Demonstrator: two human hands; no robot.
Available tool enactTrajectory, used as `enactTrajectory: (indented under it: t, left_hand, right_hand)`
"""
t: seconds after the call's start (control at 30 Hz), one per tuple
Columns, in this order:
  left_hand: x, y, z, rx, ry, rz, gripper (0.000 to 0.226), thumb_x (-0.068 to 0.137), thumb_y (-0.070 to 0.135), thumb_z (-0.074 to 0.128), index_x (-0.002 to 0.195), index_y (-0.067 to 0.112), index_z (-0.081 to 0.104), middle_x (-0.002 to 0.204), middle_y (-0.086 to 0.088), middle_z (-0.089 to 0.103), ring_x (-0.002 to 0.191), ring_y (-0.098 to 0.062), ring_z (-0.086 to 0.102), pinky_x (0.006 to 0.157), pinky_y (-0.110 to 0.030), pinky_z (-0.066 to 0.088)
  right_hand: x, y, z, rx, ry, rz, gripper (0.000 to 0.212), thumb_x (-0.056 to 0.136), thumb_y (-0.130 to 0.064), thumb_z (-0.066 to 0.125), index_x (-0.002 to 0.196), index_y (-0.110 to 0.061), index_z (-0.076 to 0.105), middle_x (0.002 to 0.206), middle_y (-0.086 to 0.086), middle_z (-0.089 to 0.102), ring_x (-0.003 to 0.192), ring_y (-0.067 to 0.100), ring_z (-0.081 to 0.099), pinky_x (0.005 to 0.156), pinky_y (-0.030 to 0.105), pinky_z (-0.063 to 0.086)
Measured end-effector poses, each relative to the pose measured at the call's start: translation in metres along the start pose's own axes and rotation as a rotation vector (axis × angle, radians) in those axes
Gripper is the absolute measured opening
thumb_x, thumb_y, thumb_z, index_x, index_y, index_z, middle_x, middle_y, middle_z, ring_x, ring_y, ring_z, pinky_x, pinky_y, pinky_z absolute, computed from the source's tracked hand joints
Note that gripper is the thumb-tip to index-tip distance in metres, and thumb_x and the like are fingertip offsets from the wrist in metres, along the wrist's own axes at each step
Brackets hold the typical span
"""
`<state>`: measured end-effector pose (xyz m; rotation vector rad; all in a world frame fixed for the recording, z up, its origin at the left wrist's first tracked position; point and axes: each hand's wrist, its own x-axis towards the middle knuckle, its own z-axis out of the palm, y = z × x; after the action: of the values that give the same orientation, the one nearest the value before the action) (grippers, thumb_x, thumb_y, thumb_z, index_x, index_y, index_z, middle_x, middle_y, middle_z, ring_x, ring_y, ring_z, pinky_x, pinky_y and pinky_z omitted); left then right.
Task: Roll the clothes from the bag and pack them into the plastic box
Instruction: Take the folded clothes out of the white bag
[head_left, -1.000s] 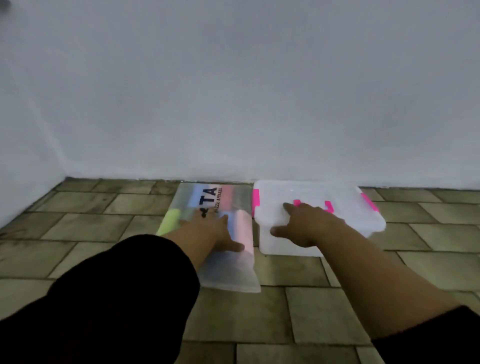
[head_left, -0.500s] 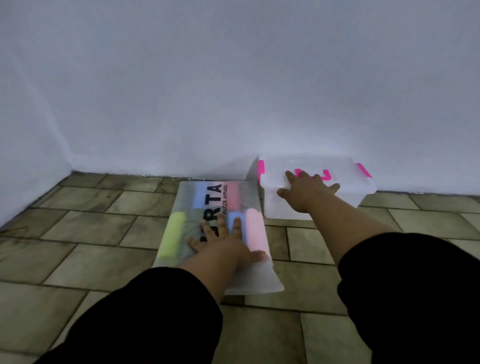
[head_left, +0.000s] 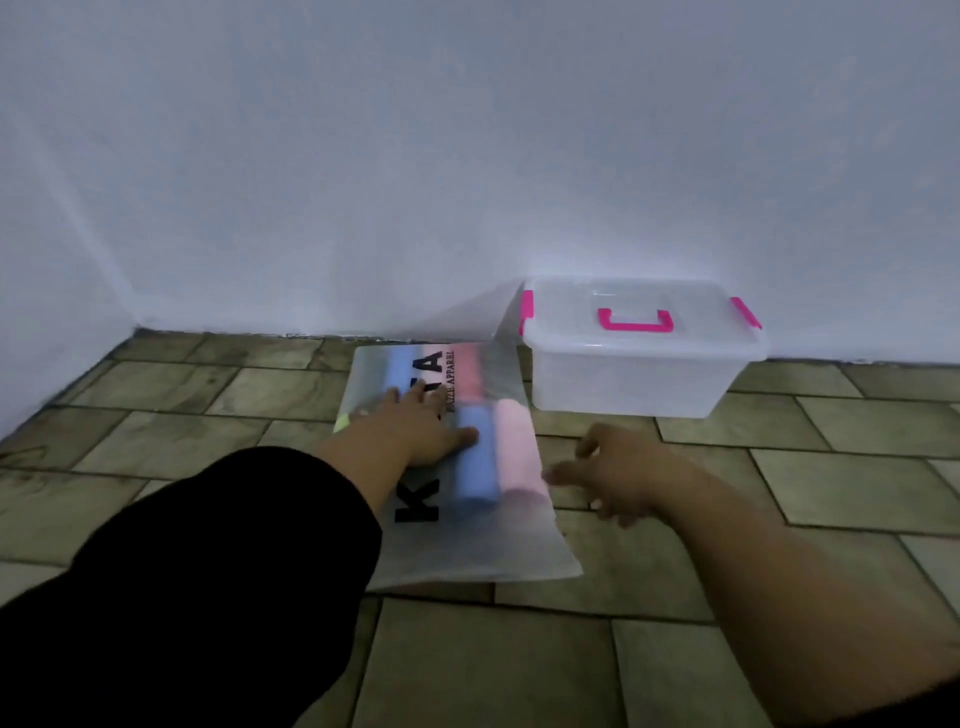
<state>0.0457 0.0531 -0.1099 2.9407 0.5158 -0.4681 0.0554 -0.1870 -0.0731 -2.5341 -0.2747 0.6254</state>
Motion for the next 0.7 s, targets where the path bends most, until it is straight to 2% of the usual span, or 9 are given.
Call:
enactTrajectory:
  t: [0.07, 0.17, 0.3, 0.37, 0.47, 0.53, 0.57, 0.63, 0.7]
  left_hand:
    - [-0.002, -0.005, 0.006, 0.000, 0.003, -0.022, 0.092, 0.075, 0.083, 0.029, 0.149, 0.036, 0.000, 0.159, 0.005, -0.006, 0.145, -0.030, -0.001, 0.112, -0.061, 0.010]
    - [-0.008, -0.003, 0.007, -0.003, -0.006, -0.045, 0.094, 0.075, 0.083, 0.025, 0.150, 0.032, 0.001, 0.160, 0.002, -0.004, 0.146, -0.029, 0.001, 0.114, -0.055, 0.012]
    - [-0.024, 0.014, 0.000, 0.075, -0.045, -0.101, 0.091, 0.083, 0.075, 0.024, 0.151, 0.017, 0.010, 0.158, -0.004, 0.014, 0.144, -0.023, 0.016, 0.115, -0.043, 0.019]
    - [-0.042, 0.033, -0.010, 0.152, -0.135, -0.097, 0.086, 0.087, 0.071, 0.025, 0.149, 0.012, 0.019, 0.156, -0.007, 0.023, 0.142, -0.024, 0.023, 0.114, -0.036, 0.019]
    - [-0.068, 0.057, -0.026, 0.084, -0.220, -0.038, 0.081, 0.089, 0.068, 0.033, 0.149, 0.015, 0.021, 0.154, -0.009, 0.026, 0.138, -0.027, 0.028, 0.109, -0.038, 0.022]
    - [-0.080, 0.065, -0.024, 0.027, -0.196, 0.001, 0.088, 0.081, 0.074, 0.041, 0.149, 0.020, 0.021, 0.152, -0.010, 0.028, 0.132, -0.032, 0.033, 0.104, -0.045, 0.028]
    - [-0.086, 0.068, -0.017, 0.065, -0.165, 0.057, 0.092, 0.079, 0.077, 0.039, 0.150, 0.023, 0.015, 0.157, -0.009, 0.016, 0.137, -0.034, 0.025, 0.107, -0.051, 0.025]
    - [-0.091, 0.075, 0.009, 0.103, -0.090, 0.184, 0.092, 0.078, 0.080, 0.033, 0.149, 0.033, -0.002, 0.158, -0.003, -0.014, 0.145, -0.035, -0.003, 0.111, -0.064, 0.009]
    - [-0.094, 0.082, 0.036, 0.066, -0.024, 0.228, 0.090, 0.077, 0.082, 0.028, 0.146, 0.039, -0.010, 0.156, 0.002, -0.024, 0.143, -0.032, -0.019, 0.108, -0.068, -0.002]
  right_hand:
    - [-0.017, 0.010, 0.021, 0.146, -0.297, 0.072, 0.035, 0.079, -0.044, 0.069, 0.099, -0.020, 0.053, 0.083, 0.011, 0.072, 0.067, 0.023, 0.071, 0.055, 0.031, 0.057]
    - [-0.024, 0.023, 0.043, 0.472, -0.363, 0.063, 0.034, 0.083, -0.012, 0.065, 0.115, -0.018, 0.053, 0.085, 0.016, 0.072, 0.064, 0.023, 0.071, 0.056, 0.030, 0.055]
    - [-0.007, 0.041, 0.020, 0.597, -0.280, 0.068, 0.039, 0.082, 0.004, 0.059, 0.116, -0.014, 0.055, 0.069, 0.015, 0.070, 0.052, 0.021, 0.064, 0.046, 0.026, 0.050]
    - [0.006, 0.052, 0.002, 0.712, -0.081, 0.114, 0.038, 0.081, 0.009, 0.056, 0.114, -0.009, 0.055, 0.067, 0.016, 0.068, 0.048, 0.022, 0.061, 0.043, 0.025, 0.048]
    - [0.021, 0.067, -0.014, 1.048, 0.234, 0.165, 0.029, 0.084, 0.005, 0.057, 0.112, -0.005, 0.056, 0.090, 0.020, 0.067, 0.066, 0.026, 0.065, 0.061, 0.036, 0.055]
    - [0.018, 0.070, -0.014, 1.162, 0.218, 0.149, 0.014, 0.089, -0.011, 0.058, 0.101, -0.015, 0.063, 0.103, 0.030, 0.064, 0.073, 0.025, 0.063, 0.067, 0.036, 0.052]
    - [0.012, 0.073, -0.011, 1.132, 0.176, 0.150, 0.009, 0.089, -0.019, 0.058, 0.096, -0.020, 0.064, 0.103, 0.031, 0.064, 0.073, 0.025, 0.063, 0.065, 0.035, 0.051]
    - [-0.004, 0.081, -0.001, 0.967, 0.077, 0.168, 0.013, 0.087, -0.027, 0.061, 0.095, -0.018, 0.066, 0.094, 0.019, 0.071, 0.076, 0.029, 0.068, 0.061, 0.036, 0.055]
    - [-0.023, 0.090, 0.011, 0.826, -0.037, 0.169, 0.021, 0.084, -0.024, 0.065, 0.099, -0.011, 0.065, 0.078, 0.012, 0.073, 0.061, 0.026, 0.067, 0.054, 0.032, 0.052]
